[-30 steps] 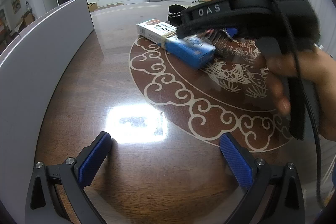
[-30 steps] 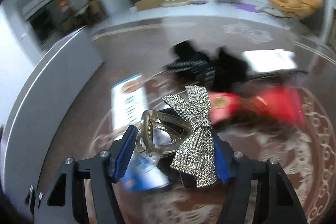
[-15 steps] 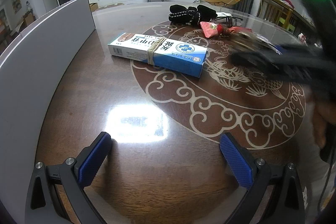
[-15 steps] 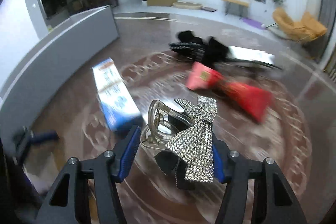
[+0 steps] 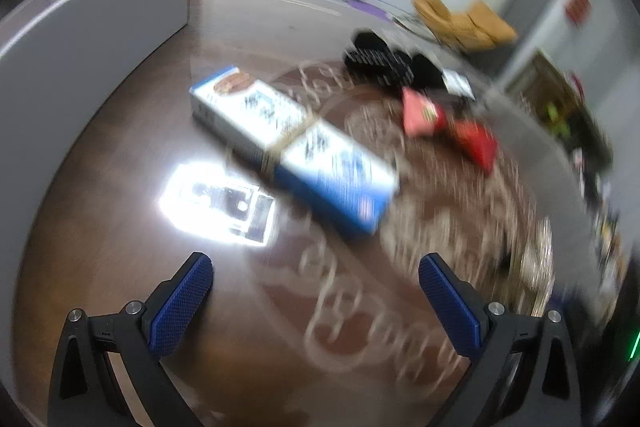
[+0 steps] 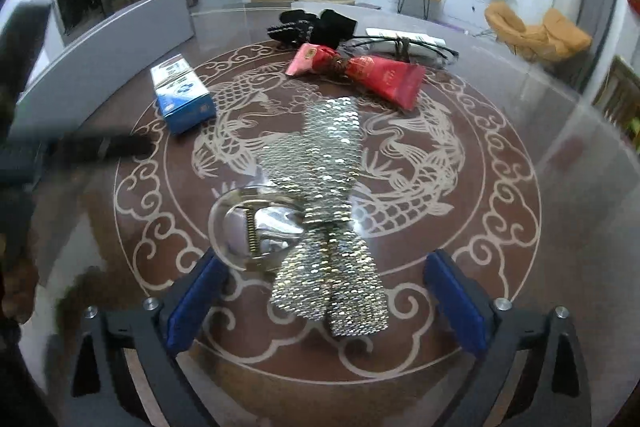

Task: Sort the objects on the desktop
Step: 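Lift the bow clip with the right tool while the left tool approaches the nail cream box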

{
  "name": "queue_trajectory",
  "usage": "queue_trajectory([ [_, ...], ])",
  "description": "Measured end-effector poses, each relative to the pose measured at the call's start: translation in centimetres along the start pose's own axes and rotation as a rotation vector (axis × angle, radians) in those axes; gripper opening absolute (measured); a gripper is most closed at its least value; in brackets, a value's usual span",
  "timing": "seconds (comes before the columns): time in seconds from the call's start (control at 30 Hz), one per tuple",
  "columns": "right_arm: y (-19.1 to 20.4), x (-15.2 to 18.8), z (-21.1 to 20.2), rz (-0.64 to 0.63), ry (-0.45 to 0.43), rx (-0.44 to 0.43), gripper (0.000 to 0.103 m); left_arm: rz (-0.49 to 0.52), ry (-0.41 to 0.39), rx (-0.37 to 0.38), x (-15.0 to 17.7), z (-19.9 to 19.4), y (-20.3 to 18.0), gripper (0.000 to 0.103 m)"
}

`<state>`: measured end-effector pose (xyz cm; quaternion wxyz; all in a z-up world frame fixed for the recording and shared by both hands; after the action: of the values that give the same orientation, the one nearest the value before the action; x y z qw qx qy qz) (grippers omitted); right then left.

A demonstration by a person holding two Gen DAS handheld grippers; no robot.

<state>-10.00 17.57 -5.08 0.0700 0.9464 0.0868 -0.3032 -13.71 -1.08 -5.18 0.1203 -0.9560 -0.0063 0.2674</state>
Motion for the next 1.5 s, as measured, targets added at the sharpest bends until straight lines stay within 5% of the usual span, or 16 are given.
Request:
queue_trajectory([
  [0.2, 0.4, 0.2, 0.2, -0.014, 0.003, 0.007, 0.101, -0.092, -0.006, -0.122, -4.4, 2.9, 0.1, 0.103],
  [0.33, 0.4, 0.2, 0.2, -0.011, 0.002, 0.011, 0.101, 0.076, 0.052, -0.289, -5.8, 5.3, -1.4, 0.103],
  [0.37, 0.4, 0.1, 0.2, -0.011, 0.002, 0.011, 0.101, 0.118, 0.029, -0.279, -5.7, 5.3, -1.7, 0.1],
  [0.43, 0.4, 0.1, 0.1, -0.011, 0.002, 0.011, 0.101, 0.171, -0.032, -0.249, -5.3, 4.4, -1.6, 0.074],
  [0.47, 0.4, 0.2, 0.1, -0.01, 0.003, 0.012, 0.101, 0.191, -0.054, -0.239, -5.0, 3.9, -1.5, 0.052],
  [0.5, 0.4, 0.2, 0.1, -0.01, 0.002, 0.012, 0.101, 0.215, -0.061, -0.226, -4.7, 3.3, -1.3, 0.044],
  [0.7, 0.3, 0.2, 0.1, -0.007, 0.002, 0.016, 0.101, 0.341, -0.07, -0.127, 1.0, -0.9, 0.0, 0.043],
  [0.83, 0.3, 0.1, 0.2, -0.006, 0.002, 0.017, 0.101, 0.396, -0.078, -0.084, 5.5, -4.0, 0.3, 0.047],
  [0.9, 0.3, 0.1, 0.1, -0.006, 0.002, 0.017, 0.101, 0.408, -0.08, -0.124, 6.1, -4.0, 0.1, 0.084],
  [1.03, 0.3, 0.1, 0.1, -0.006, 0.002, 0.018, 0.101, 0.35, -0.04, -0.138, 5.8, -2.9, 1.0, 0.103],
  [1.5, 0.2, 0.2, 0.2, 0.001, 0.005, 0.023, 0.103, 0.339, -0.038, -0.136, 5.6, -2.3, 1.2, 0.103],
])
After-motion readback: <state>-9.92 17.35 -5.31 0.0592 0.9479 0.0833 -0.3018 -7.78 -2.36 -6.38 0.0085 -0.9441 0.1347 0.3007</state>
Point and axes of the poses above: each gripper's, at about its wrist camera, not at the fingertips, and z roughly the way its jaws point, y to its left, x to its underside, the point moved 2 cm from there along z, roughly the way its jaws point, and after that the axes turned 7 degrees about z, right-handed, at the moved point
